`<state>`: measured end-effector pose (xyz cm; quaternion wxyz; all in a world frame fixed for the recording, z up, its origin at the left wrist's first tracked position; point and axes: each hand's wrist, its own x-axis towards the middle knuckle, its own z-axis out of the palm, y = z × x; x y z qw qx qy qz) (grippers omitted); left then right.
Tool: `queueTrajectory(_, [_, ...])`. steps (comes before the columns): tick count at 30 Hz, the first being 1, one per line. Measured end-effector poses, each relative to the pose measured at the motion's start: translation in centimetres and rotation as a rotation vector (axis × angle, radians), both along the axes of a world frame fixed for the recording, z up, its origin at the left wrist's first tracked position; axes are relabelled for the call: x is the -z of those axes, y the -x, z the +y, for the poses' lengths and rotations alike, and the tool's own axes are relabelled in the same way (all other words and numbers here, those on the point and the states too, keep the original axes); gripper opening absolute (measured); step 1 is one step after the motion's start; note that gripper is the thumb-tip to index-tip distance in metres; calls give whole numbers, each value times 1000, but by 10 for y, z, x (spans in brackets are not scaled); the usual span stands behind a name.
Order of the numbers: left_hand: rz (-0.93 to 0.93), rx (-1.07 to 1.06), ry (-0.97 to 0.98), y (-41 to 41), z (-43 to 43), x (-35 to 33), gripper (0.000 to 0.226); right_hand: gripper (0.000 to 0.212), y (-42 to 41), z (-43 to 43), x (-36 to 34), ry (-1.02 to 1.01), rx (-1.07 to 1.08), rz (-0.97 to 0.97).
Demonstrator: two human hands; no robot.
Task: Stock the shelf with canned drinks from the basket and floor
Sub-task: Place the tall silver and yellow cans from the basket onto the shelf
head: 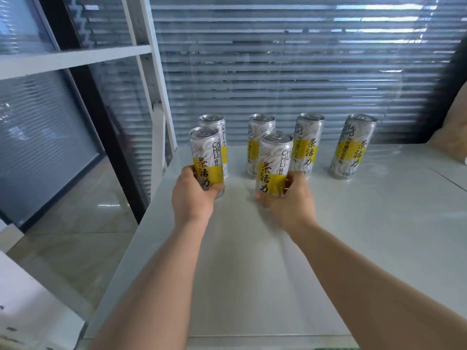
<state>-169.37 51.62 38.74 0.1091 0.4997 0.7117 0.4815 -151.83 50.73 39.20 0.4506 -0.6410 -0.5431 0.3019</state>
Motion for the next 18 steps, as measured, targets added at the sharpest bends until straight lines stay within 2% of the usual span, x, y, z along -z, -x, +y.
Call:
queueTrajectory(4, [8,6,-1,1,-1,1,53,40,1,4,-2,-11,-62,-15])
queueTrajectory(6, [11,10,1,1,-1,1,54,34,1,7,-3,3,-87,-33])
queueTrajectory(10, [15,27,4,3,-2,1,53,43,3,20,-5,59,-116,-74])
queueTrajectory(14, [10,51,-1,2,-4,0,51,84,3,20,-13,160,-100,-117])
queueTrajectory(18, [-4,76,-2,4,-3,0,52,74,1,17,-16,151,-92,-144])
